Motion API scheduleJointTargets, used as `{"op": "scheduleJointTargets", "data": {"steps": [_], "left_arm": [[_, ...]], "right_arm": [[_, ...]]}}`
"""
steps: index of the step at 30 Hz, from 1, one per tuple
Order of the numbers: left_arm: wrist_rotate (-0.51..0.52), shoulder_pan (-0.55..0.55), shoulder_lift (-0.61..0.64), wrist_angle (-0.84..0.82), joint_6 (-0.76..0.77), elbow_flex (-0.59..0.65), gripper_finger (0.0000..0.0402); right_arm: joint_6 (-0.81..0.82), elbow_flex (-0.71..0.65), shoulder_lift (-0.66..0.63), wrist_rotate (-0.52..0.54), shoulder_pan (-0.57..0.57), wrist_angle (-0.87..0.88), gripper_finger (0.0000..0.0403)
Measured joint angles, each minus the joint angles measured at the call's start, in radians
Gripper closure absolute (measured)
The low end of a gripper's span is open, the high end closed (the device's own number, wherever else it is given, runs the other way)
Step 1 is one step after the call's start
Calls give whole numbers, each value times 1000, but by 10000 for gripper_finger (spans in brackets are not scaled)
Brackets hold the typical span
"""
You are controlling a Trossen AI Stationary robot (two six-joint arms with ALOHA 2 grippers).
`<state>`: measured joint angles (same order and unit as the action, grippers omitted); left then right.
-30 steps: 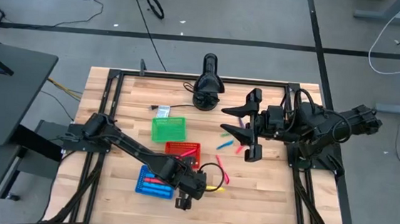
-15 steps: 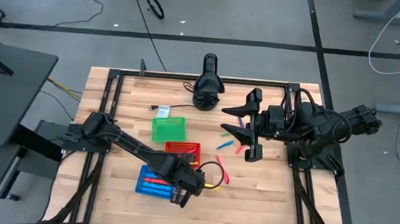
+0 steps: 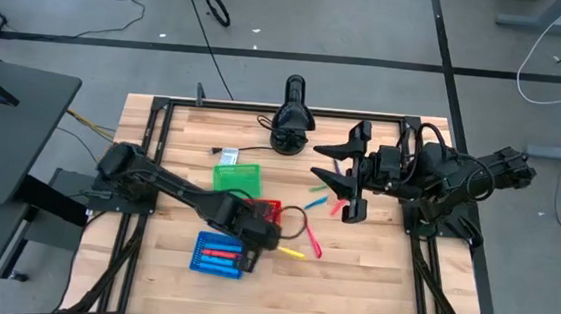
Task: Pick & Place Markers
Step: Put the yellow marker pen into the red bin
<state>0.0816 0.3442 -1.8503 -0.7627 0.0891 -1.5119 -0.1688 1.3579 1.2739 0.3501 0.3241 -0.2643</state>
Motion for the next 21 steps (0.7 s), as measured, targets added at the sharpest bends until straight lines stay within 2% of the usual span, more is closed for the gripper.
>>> {"op": "scheduleJointTargets", "data": {"steps": [10,21], "left_arm": [[-16,-89,222,178,29,298,379],[-37,-194,394,264,23,557,379]], "right_arm": [[-61,0,0,42,0,-17,218],[-61,0,0,60,0,-17,218]]}}
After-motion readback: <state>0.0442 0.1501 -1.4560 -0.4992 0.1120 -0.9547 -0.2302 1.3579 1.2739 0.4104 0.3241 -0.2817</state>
